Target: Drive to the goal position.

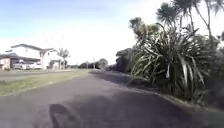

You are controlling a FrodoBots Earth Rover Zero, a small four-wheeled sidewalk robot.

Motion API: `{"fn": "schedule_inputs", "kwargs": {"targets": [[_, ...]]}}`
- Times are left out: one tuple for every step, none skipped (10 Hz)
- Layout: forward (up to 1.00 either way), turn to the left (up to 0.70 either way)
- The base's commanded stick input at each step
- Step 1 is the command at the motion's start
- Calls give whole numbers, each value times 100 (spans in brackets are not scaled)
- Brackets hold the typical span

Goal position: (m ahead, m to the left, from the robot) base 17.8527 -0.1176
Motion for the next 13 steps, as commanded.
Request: {"fn": "schedule_inputs", "kwargs": {"targets": [[100, 0], [100, 0], [100, 0], [100, 0], [100, 0], [100, 0], [100, 0], [100, 0], [100, 0], [100, 0], [100, 0], [100, 0], [100, 0]]}}
